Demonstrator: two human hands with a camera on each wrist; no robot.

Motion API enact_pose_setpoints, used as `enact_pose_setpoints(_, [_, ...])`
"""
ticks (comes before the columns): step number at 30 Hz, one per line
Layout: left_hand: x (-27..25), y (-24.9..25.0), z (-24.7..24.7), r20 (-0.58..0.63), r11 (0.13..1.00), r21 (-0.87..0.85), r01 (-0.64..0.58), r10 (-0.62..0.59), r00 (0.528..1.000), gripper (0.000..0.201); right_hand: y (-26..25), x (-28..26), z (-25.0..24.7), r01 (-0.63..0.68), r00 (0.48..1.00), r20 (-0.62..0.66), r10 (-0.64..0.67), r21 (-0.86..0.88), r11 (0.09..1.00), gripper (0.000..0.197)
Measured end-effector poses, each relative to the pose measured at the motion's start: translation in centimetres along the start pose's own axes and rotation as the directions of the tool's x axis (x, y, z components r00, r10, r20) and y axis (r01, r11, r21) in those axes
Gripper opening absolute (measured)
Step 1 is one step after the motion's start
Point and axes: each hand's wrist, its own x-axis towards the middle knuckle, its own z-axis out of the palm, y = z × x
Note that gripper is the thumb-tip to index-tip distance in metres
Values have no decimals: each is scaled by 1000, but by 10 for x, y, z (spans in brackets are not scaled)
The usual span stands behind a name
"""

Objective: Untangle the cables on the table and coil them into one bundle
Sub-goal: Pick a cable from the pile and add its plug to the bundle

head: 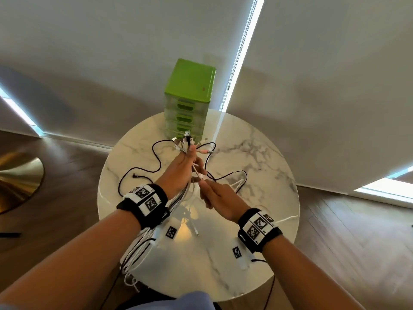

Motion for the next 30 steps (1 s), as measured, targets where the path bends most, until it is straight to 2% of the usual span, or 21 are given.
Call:
enact_pose_setpoints(3, [-1,15,-10,22,994,-99,-38,41,999,48,24,1,9,-21,995,94,23,-18,1000,67])
enact_pose_setpoints(5, [2,26,-22,-34,983,-171,-64,59,998,47,42,0,17,-67,977,198,78,-62,996,76])
enact_pose_setpoints(7, [5,40,-39,-102,968,-239,-76,53,993,46,60,-7,24,-137,956,248,156,-93,986,81])
enact_pose_setpoints(9, [7,57,-57,-159,959,-256,-118,79,984,47,76,-13,25,-173,952,226,208,-165,971,74])
enact_pose_setpoints(11, [5,72,-74,-226,957,-228,-180,128,966,46,84,-14,20,-193,941,211,266,-312,930,57])
enact_pose_setpoints(12, [4,76,-81,-255,955,-217,-204,146,956,45,86,-12,17,-245,934,178,309,-310,919,51])
enact_pose_setpoints(14, [0,79,-88,-263,958,-175,-228,178,948,43,85,-2,11,-342,936,58,348,-95,935,44])
enact_pose_setpoints(17, [-7,60,-81,-181,986,-10,-168,163,970,57,62,25,2,-281,922,-195,334,256,925,42])
enact_pose_setpoints(19, [-11,41,-65,-147,990,52,-131,138,980,51,34,38,-3,-180,925,-252,283,365,914,40])
enact_pose_setpoints(21, [-13,25,-47,-137,992,62,-113,121,983,41,8,45,-3,-64,952,-260,165,357,932,40])
enact_pose_setpoints(25, [-10,13,-24,-182,998,43,-38,45,982,42,-19,42,8,112,979,-189,-77,180,977,35])
enact_pose_setpoints(28, [-8,12,-19,-197,985,173,19,16,980,51,-28,36,14,178,979,-124,-161,145,973,28])
enact_pose_setpoints(30, [-7,11,-18,-215,988,154,24,10,976,49,-28,37,14,165,985,-77,-155,148,975,33])
